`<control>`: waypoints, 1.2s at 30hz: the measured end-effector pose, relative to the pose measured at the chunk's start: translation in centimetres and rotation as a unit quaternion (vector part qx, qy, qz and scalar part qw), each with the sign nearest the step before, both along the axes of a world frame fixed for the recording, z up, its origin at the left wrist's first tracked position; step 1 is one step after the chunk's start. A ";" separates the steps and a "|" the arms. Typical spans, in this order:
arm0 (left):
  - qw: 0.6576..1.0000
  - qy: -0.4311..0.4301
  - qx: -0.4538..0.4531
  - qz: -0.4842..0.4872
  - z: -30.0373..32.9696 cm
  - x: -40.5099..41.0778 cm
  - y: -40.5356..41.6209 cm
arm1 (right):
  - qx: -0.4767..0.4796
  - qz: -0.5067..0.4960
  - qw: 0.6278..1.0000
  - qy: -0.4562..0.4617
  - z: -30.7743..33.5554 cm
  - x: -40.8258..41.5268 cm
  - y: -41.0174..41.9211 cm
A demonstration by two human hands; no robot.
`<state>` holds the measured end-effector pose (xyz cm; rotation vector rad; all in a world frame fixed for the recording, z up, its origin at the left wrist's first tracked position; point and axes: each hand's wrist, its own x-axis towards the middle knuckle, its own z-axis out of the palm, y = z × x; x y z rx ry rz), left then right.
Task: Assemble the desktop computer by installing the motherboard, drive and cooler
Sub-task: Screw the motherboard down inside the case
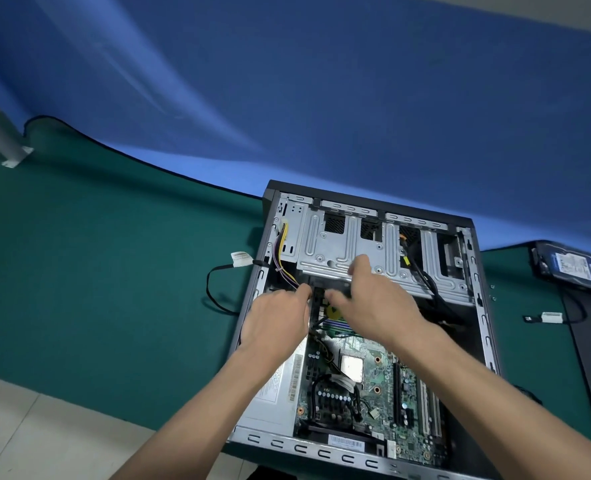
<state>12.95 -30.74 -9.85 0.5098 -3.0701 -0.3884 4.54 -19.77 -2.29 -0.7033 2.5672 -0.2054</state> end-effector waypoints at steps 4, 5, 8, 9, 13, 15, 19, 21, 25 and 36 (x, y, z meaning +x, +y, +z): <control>1.000 -0.003 -0.004 -0.005 -0.2 0.1 -0.1 | 0.016 0.022 1.000 0.002 -0.1 0.1 0.0; 1.000 -0.006 -0.002 -0.006 -0.2 0.2 -0.1 | 0.022 0.020 0.999 0.024 -0.1 0.2 0.0; 1.000 -0.005 -0.001 -0.005 -0.1 0.0 0.0 | 0.008 0.011 0.998 -0.054 0.3 -0.1 0.0; 1.000 -0.003 -0.003 -0.004 -0.1 0.0 0.0 | 0.005 0.012 0.997 -0.073 0.4 -0.1 -0.1; 1.000 -0.007 0.000 -0.004 -0.3 0.0 0.0 | -0.015 -0.009 1.000 0.013 -0.2 0.1 0.1; 1.000 -0.009 0.001 -0.007 -0.1 0.0 0.0 | -0.022 -0.008 0.999 -0.024 -0.1 0.1 0.0; 1.000 -0.005 -0.002 -0.006 -0.1 0.1 -0.1 | -0.006 0.000 1.000 -0.024 -0.2 0.2 -0.2; 1.000 -0.004 -0.002 -0.004 -0.1 0.1 -0.1 | -0.001 -0.002 1.000 -0.002 -0.1 0.1 -0.1; 1.000 -0.001 0.003 -0.001 -0.3 0.0 -0.1 | -0.002 0.000 0.996 -0.086 0.3 0.2 -0.2; 1.000 0.004 0.002 -0.002 -0.6 0.0 0.0 | 0.010 -0.001 0.999 0.038 -0.4 0.5 0.2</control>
